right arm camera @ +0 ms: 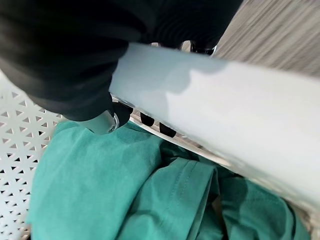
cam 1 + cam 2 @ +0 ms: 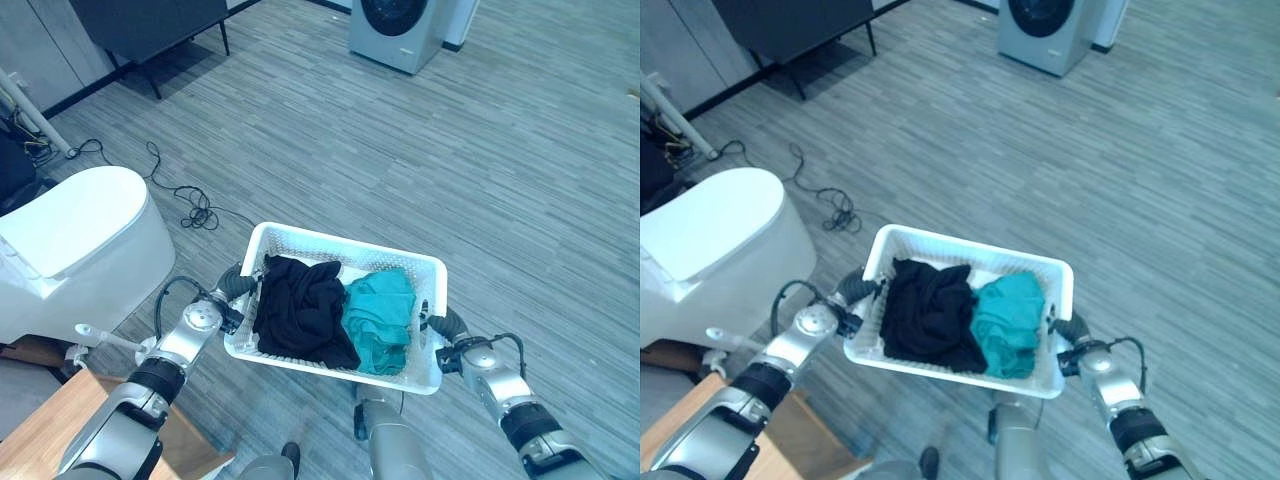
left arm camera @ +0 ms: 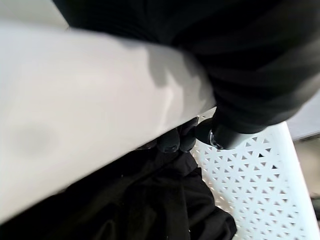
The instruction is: Grab the laundry basket,head to the washer,open it,put in the laundry and shut it.
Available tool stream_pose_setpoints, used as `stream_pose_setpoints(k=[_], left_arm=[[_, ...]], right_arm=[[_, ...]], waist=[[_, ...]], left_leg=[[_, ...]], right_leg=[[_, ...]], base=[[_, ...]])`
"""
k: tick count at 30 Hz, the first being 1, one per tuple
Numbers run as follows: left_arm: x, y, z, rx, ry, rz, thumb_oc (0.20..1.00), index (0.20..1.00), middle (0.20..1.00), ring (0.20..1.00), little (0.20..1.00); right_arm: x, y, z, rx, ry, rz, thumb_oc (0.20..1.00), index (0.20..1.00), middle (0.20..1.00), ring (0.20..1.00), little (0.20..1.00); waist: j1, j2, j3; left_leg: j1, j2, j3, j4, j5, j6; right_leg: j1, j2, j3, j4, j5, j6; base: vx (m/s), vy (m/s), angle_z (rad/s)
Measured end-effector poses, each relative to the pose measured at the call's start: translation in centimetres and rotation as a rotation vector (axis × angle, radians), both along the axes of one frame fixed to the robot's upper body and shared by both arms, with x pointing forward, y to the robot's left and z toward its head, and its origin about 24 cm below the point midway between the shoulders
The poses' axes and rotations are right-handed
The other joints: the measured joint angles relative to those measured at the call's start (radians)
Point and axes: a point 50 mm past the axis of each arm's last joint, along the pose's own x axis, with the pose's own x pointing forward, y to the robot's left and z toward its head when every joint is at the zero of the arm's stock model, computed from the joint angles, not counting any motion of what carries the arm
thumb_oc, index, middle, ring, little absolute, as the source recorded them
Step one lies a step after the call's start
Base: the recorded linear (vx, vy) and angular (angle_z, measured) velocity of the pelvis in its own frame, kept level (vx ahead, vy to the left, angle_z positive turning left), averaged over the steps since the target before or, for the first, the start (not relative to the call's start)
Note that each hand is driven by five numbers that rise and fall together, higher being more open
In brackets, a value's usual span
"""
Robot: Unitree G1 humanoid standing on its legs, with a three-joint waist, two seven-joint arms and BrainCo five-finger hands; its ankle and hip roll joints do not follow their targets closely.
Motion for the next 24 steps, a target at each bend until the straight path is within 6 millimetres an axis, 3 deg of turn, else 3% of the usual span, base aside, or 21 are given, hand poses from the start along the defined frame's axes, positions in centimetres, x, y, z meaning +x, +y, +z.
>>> stream_pose_setpoints(k=[1,2,3,4,5,6,7,9,10,11,12,13,14,16,17,18,19,21,22,23,24], left_arm=[[-0.5,-0.2,-0.9,-0.003,0.027,-0.001,0.2,0.2,0.2,0.2,0.2],[-0.8,-0.6,-1.5,-0.013,0.044,-0.001,0.2,0.2,0.2,0.2,0.2],[-1.1,-0.9,-2.1,-0.021,0.065,-0.001,0.2,0.2,0.2,0.2,0.2],[-1.2,-0.8,-2.2,-0.02,0.068,0.003,0.2,0.2,0.2,0.2,0.2],[-1.3,-1.3,-2.4,-0.032,0.077,-0.005,0.2,0.2,0.2,0.2,0.2],[-1.2,-1.6,-2.3,-0.034,0.074,-0.013,0.2,0.2,0.2,0.2,0.2],[-1.0,-1.9,-2.0,-0.03,0.06,-0.024,0.2,0.2,0.2,0.2,0.2],[-0.9,-2.0,-1.8,-0.028,0.054,-0.029,0.2,0.2,0.2,0.2,0.2],[-0.7,-2.2,-1.6,-0.027,0.043,-0.041,0.2,0.2,0.2,0.2,0.2],[-0.1,-2.9,-0.9,-0.026,0.014,-0.067,0.2,0.2,0.2,0.2,0.2],[-0.1,-2.5,-0.7,-0.019,0.008,-0.061,0.2,0.2,0.2,0.2,0.2],[0.0,-2.3,-0.7,-0.01,0.013,-0.058,0.2,0.2,0.2,0.2,0.2],[0.3,-3.1,-0.3,-0.008,0.003,-0.082,0.2,0.2,0.2,0.2,0.2],[-0.1,-2.1,-0.8,0.014,0.023,-0.067,0.2,0.2,0.2,0.2,0.2],[0.3,-2.7,-0.4,0.026,0.015,-0.086,0.2,0.2,0.2,0.2,0.2],[0.7,-2.7,0.2,0.031,-0.007,-0.085,0.2,0.2,0.2,0.2,0.2],[0.3,-1.8,-0.6,0.052,0.031,-0.058,0.2,0.2,0.2,0.2,0.2],[0.4,-1.2,-0.4,0.072,0.025,-0.054,0.2,0.2,0.2,0.2,0.2],[0.5,-0.8,-0.2,0.07,0.019,-0.039,0.2,0.2,0.2,0.2,0.2],[0.4,-0.7,-0.4,0.072,0.027,-0.03,0.2,0.2,0.2,0.2,0.2],[-0.2,-0.3,-1.1,0.075,0.049,-0.021,0.2,0.2,0.2,0.2,0.2]], right_arm=[[-0.9,-0.2,-0.8,0.0,0.03,-0.006,0.2,0.2,0.2,0.2,0.2],[-1.1,-0.5,-1.1,-0.005,0.046,-0.016,0.2,0.2,0.2,0.2,0.2],[-1.1,-0.8,-1.4,-0.01,0.06,-0.026,0.2,0.2,0.2,0.2,0.2],[-1.2,-0.7,-1.4,-0.01,0.063,-0.022,0.2,0.2,0.2,0.2,0.2],[-1.2,-1.4,-1.2,-0.026,0.063,-0.024,0.2,0.2,0.2,0.2,0.2],[-1.1,-1.7,-1.0,-0.035,0.058,-0.026,0.2,0.2,0.2,0.2,0.2],[-1.0,-2.0,-0.5,-0.044,0.041,-0.022,0.2,0.2,0.2,0.2,0.2],[-1.4,-2.1,-0.6,-0.031,0.038,-0.034,0.2,0.2,0.2,0.2,0.2],[-1.6,-2.3,-0.5,-0.026,0.034,-0.044,0.2,0.2,0.2,0.2,0.2],[-1.7,-2.7,-0.4,-0.011,0.016,-0.068,0.2,0.2,0.2,0.2,0.2],[-1.3,-2.4,-0.2,-0.004,0.009,-0.068,0.2,0.2,0.2,0.2,0.2],[-1.5,-2.3,-0.4,-0.001,0.012,-0.068,0.2,0.2,0.2,0.2,0.2],[-2.1,-2.4,-1.2,0.013,0.043,-0.093,0.2,0.2,0.2,0.2,0.2],[-2.2,-1.6,-1.5,0.035,0.052,-0.079,0.2,0.2,0.2,0.2,0.2],[-2.5,-1.9,-1.6,0.025,0.054,-0.093,0.2,0.2,0.2,0.2,0.2],[-1.7,-2.1,-0.9,0.022,0.032,-0.095,0.2,0.2,0.2,0.2,0.2],[-1.5,-1.4,-1.0,0.014,0.04,-0.063,0.2,0.2,0.2,0.2,0.2],[-1.4,-0.6,-1.7,-0.005,0.078,-0.028,0.2,0.2,0.2,0.2,0.2],[-0.1,-0.4,-1.0,-0.006,0.055,-0.027,0.2,0.2,0.2,0.2,0.2],[0.2,-0.3,-0.8,-0.009,0.051,-0.026,0.2,0.2,0.2,0.2,0.2],[0.2,-0.2,-0.9,-0.018,0.057,-0.012,0.2,0.2,0.2,0.2,0.2]], waist=[[-0.004,0.002,-0.036],[-0.004,0.035,-0.048],[0.001,0.069,-0.051],[0.0,0.061,-0.049],[-0.009,0.074,-0.052],[-0.018,0.076,-0.054],[-0.037,0.077,-0.054],[-0.06,0.07,-0.063],[-0.064,0.065,-0.075],[-0.052,0.053,-0.104],[-0.04,0.04,-0.096],[-0.043,0.027,-0.093],[-0.015,-0.002,-0.075],[0.018,-0.033,-0.068],[0.027,-0.038,-0.074],[0.067,-0.037,-0.045],[0.086,-0.016,-0.043],[0.099,-0.011,-0.053],[0.124,0.017,-0.019],[0.152,0.03,-0.011],[0.183,0.057,-0.016]], left_leg=[[0.033,0.017,-0.015,-0.01,-0.042,-0.011],[0.068,0.057,-0.022,-0.016,-0.07,-0.035],[0.102,0.1,-0.019,0.002,-0.079,-0.053],[0.103,0.108,-0.021,0.049,-0.062,-0.088],[0.118,0.134,-0.03,0.087,-0.016,-0.13],[0.121,0.147,-0.03,0.116,0.037,-0.145],[0.111,0.172,-0.028,0.228,0.116,-0.2],[0.032,0.203,-0.016,0.444,0.214,-0.228],[-0.035,0.211,0.01,0.575,0.231,-0.215],[-0.236,0.24,0.145,0.822,0.406,-0.126],[-0.271,0.228,0.195,0.855,0.329,-0.118],[-0.325,0.206,0.195,0.875,0.328,-0.105],[-0.424,0.216,0.253,0.976,0.262,-0.052],[-0.505,0.215,0.29,0.925,0.221,-0.039],[-0.622,0.184,0.264,0.829,0.213,-0.052],[-0.632,0.149,0.237,0.422,0.23,-0.073],[-0.625,0.144,0.219,0.275,0.243,-0.091],[-0.58,0.091,0.132,-0.068,0.272,-0.138],[-0.564,0.11,0.088,-0.163,0.271,-0.141],[-0.559,0.116,0.08,-0.142,0.266,-0.137],[-0.543,0.123,0.085,-0.062,0.209,-0.114]], right_leg=[[0.013,-0.012,-0.044,0.056,-0.056,0.031],[0.014,-0.001,-0.105,0.094,0.017,0.047],[0.017,0.011,-0.172,0.16,0.039,0.055],[0.04,0.017,-0.185,0.183,0.119,-0.047],[0.071,0.042,-0.19,0.218,0.132,-0.131],[0.087,0.052,-0.198,0.249,0.079,-0.131],[0.151,0.067,-0.231,0.27,0.061,-0.157],[0.23,0.084,-0.275,0.243,0.042,-0.2],[0.245,0.09,-0.294,0.224,0.044,-0.205],[0.261,0.12,-0.285,0.201,0.008,-0.237],[0.282,0.126,-0.268,0.199,0.014,-0.249],[0.322,0.136,-0.258,0.17,-0.035,-0.272],[0.4,0.153,-0.236,0.113,-0.016,-0.278],[0.459,0.149,-0.221,0.092,0.0,-0.281],[0.488,0.142,-0.223,0.055,-0.07,-0.275],[0.507,0.13,-0.204,0.051,-0.039,-0.245],[0.562,0.134,-0.218,0.033,-0.038,-0.241],[0.659,0.14,-0.181,-0.04,-0.115,-0.204],[0.699,0.154,-0.134,-0.044,-0.133,-0.2],[0.717,0.154,-0.104,-0.042,-0.133,-0.181],[0.747,0.155,-0.08,-0.022,-0.162,-0.154]], base=[[0.66,-0.133,0.5],[0.37,-0.112,0.2],[0.38,-0.126,0.09],[0.61,-0.205,0.25],[0.61,-0.223,0.33],[0.73,-0.394,0.5],[0.49,-0.318,0.35],[0.38,-0.397,0.44],[0.45,-0.488,0.41],[0.3,-0.291,-0.03],[0.39,-0.357,-0.08],[0.15,-0.143,-0.1],[0.28,-0.086,-0.03],[0.35,0.024,-0.16],[0.34,0.105,-0.2],[0.53,0.148,-0.42],[0.71,0.177,-0.61],[0.64,0.151,-0.46],[0.41,0.116,-0.91],[0.45,0.141,-1.29],[0.32,0.108,-1.14]])
